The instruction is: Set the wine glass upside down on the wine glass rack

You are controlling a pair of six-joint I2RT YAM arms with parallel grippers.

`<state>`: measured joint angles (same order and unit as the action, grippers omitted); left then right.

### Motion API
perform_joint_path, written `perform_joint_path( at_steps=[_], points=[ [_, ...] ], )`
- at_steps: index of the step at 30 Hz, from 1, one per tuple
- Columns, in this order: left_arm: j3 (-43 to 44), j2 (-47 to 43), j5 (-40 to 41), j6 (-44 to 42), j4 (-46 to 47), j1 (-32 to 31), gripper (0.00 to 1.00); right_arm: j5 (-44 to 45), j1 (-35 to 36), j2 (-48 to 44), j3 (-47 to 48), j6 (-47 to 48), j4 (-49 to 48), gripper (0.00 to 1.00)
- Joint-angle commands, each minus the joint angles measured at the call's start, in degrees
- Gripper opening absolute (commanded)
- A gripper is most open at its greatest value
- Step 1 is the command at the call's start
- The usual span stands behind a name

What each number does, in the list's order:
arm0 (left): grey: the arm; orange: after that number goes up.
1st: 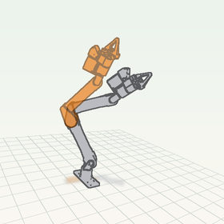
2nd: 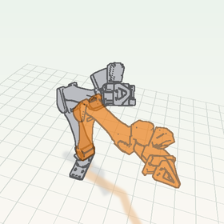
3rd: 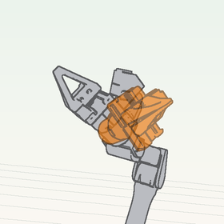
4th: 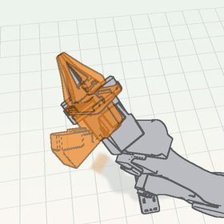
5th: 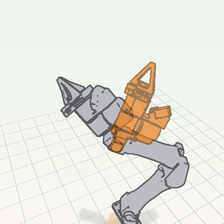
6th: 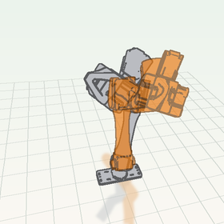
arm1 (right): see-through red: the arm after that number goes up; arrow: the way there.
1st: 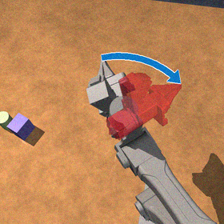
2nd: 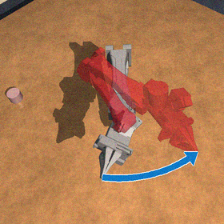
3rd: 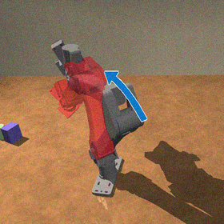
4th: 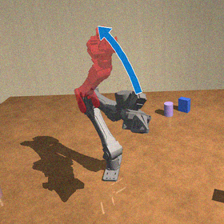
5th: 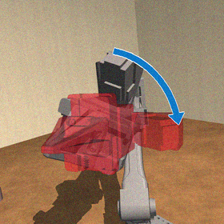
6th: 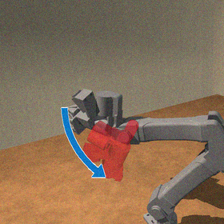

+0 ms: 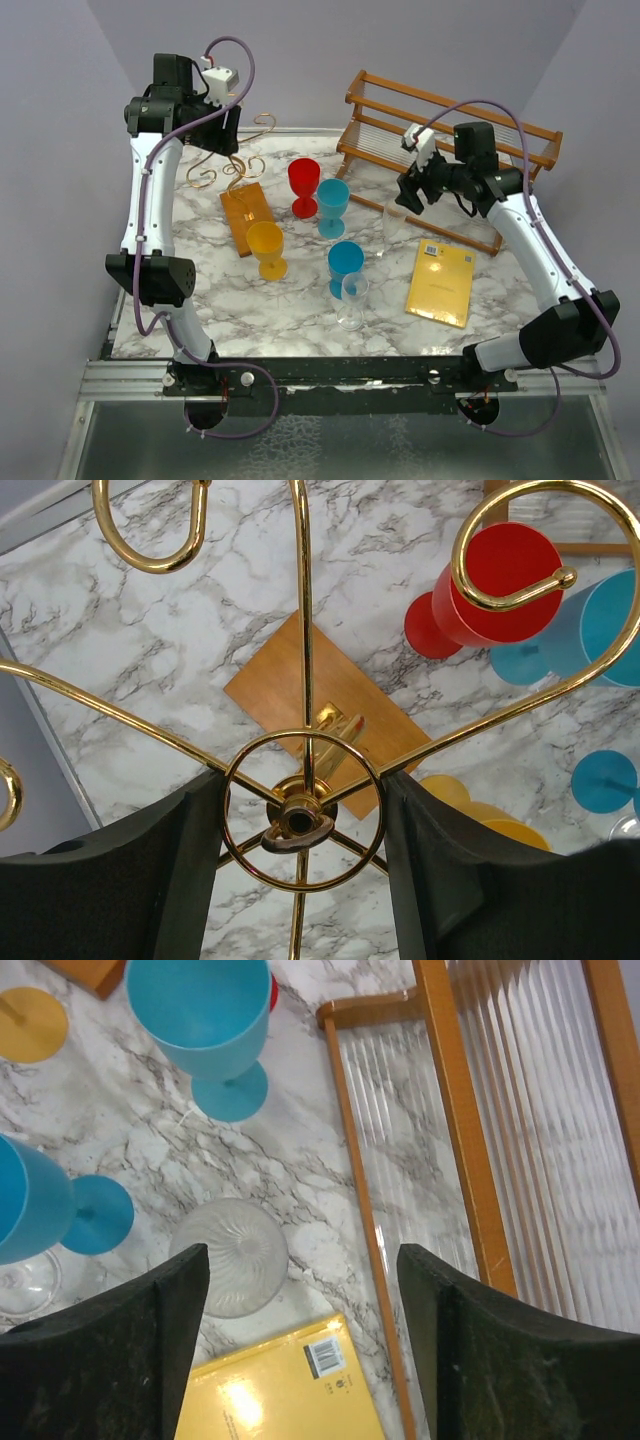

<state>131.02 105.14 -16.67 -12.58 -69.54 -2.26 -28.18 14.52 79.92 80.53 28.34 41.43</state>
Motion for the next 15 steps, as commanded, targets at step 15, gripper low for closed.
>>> perform_joint_path(
  at_steps=[15],
  points=[
    [-9.56, -6.44, -2.62, 2.36, 14.50, -1.34, 0.59, 10.96, 4.57, 6.82, 4.87, -1.15, 8.42, 0.43]
  ],
)
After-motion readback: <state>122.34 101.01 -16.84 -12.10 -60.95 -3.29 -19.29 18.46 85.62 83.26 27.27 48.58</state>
